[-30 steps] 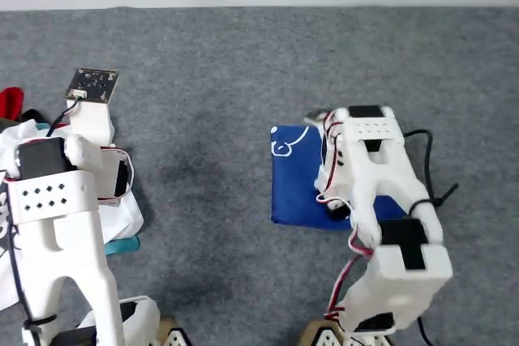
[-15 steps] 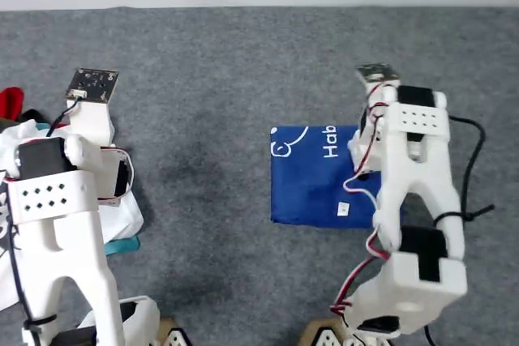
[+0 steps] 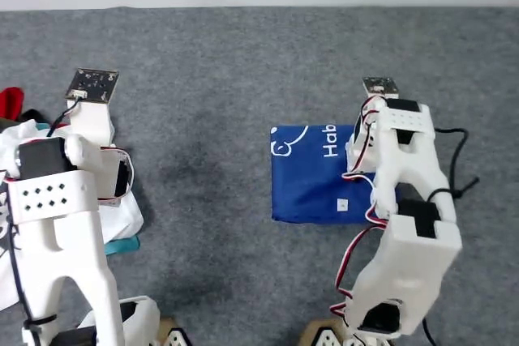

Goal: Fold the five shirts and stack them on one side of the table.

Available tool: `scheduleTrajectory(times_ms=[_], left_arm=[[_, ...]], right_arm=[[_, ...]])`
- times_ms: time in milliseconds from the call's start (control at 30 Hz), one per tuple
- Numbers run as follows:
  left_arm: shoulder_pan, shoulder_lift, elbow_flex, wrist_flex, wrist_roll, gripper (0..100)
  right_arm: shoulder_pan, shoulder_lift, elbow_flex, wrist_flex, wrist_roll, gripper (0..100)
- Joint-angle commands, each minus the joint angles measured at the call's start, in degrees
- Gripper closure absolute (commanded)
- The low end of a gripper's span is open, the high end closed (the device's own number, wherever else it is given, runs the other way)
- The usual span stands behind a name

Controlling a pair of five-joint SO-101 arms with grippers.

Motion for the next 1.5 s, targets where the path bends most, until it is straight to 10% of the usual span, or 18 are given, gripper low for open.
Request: scheduleTrajectory(times_ms=[0, 133, 367, 700, 933, 1100, 1467], left_arm=[[0.26, -1.67, -0.22, 1.41, 0.18, 100], [0.26, -1.67, -0.22, 1.41, 0.18, 100], [0.26, -1.67, -0.22, 1.41, 0.18, 100], [0.26, -1.67, -0.22, 1.41, 0.18, 100], [0.26, -1.32, -0.22, 1.41, 0.18, 100], [0.26, -1.49, 1.54, 1.41, 0.18, 100], [0.26, -1.67, 3.74, 1.41, 0.18, 100]], right_arm=[[-1.10, 1.54, -3.96, 1.98, -0.79, 79.3], [-0.75, 1.98, -7.65, 6.64, -0.79, 99.8], [3.56, -0.75, -16.44, 15.08, 7.03, 99.0], [9.01, 2.59, -32.62, 11.30, 50.11, 98.8], [3.82, 12.70, -43.52, 2.86, 63.21, 98.8], [1.80, 18.07, -48.09, 0.48, 58.81, 92.8], [3.56, 18.24, -61.45, 15.43, 13.80, 71.1]])
